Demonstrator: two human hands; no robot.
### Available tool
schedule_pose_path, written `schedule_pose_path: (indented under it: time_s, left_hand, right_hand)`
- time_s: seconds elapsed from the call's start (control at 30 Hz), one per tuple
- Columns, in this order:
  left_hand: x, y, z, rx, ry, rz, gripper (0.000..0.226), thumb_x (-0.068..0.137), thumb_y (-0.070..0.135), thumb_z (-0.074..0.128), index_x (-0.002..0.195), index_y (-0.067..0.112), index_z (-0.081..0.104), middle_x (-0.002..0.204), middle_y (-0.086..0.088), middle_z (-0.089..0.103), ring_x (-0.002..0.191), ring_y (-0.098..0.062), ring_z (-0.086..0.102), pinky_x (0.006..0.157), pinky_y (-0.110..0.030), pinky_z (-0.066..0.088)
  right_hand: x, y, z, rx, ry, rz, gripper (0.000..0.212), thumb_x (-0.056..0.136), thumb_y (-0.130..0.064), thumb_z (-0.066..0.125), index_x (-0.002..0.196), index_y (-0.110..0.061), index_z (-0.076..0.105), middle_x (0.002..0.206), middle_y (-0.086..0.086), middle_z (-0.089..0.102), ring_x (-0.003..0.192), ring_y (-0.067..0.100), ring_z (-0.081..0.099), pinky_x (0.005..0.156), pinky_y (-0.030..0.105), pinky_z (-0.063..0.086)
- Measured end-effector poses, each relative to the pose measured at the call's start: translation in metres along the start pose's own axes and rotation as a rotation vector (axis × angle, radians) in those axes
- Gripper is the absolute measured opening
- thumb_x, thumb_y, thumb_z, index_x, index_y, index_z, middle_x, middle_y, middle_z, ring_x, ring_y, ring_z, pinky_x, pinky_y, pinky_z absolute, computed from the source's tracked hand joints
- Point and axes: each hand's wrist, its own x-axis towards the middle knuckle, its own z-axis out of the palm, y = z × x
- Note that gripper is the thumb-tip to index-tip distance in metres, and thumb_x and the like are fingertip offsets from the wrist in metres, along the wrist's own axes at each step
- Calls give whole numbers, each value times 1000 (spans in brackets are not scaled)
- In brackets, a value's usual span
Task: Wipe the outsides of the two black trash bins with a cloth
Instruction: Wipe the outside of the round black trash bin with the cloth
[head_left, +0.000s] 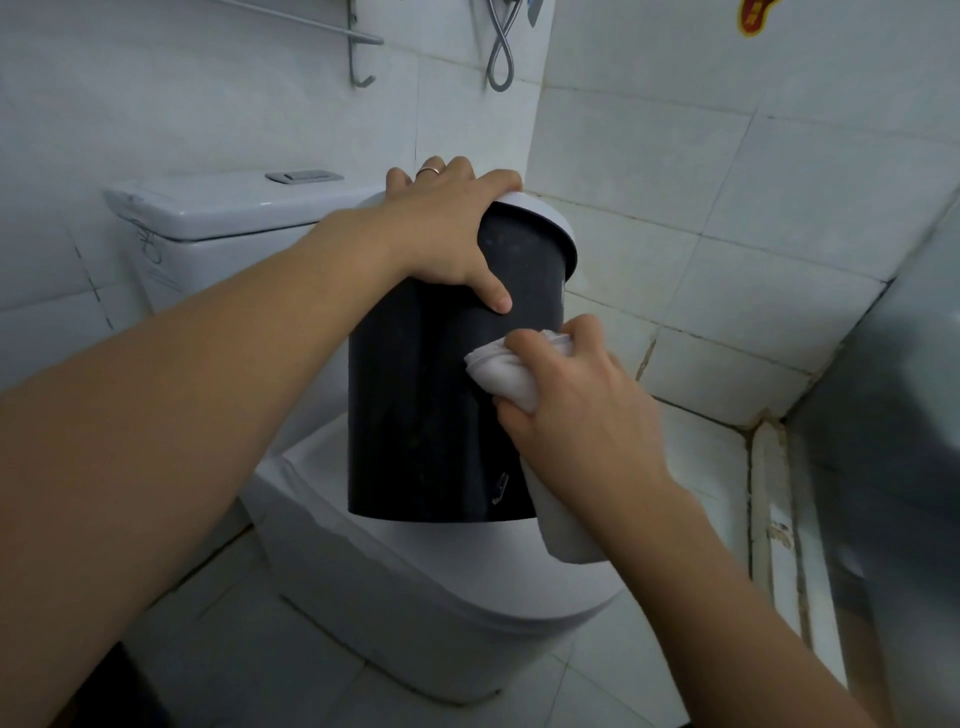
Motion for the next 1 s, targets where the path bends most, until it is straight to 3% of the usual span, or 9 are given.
schedule_pose_path:
  time_s: [0.2,0.4,0.57,0.87,1.0]
  left_hand:
    - [0,-6,1,-7,-6,-28,112,51,70,81,145,42,26,133,-4,40,132,-30,31,102,-48,25]
    - [1,-6,0,-8,-9,-31,112,51,70,82,145,41,27,133,-5,40,132,-31,32,102,-49,26]
    - [0,-11,-1,-12,-10,-39,112,52,69,82,145,40,27,133,-6,41,132,-32,32,103,-50,26]
    - [2,-7,0,-6,-7,-19,112,51,70,81,145,41,26,134,-5,40,132,-31,32,102,-49,26]
    - [4,-10,1,-10,-13,-32,114,50,70,82,145,41,26,135,-5,40,133,-31,31,102,-49,26]
  right_hand:
    - [4,23,0,-39,-66,123,29,88,-37,55,116,-33,54,106,-2,38,74,17,41,54,28,32]
    - [-5,19,3,-47,-51,58,29,82,-32,60,111,-31,58,104,2,44,70,20,37,50,27,25]
    - [-26,16,1,-76,-137,5,24,82,-33,60,106,-31,58,101,1,44,70,21,47,48,28,35]
    - [0,19,3,-75,-56,87,29,86,-34,56,115,-32,54,108,1,42,73,19,36,48,27,21]
    - [-12,18,4,-37,-61,44,28,80,-30,60,108,-29,58,101,3,45,66,22,42,48,26,27]
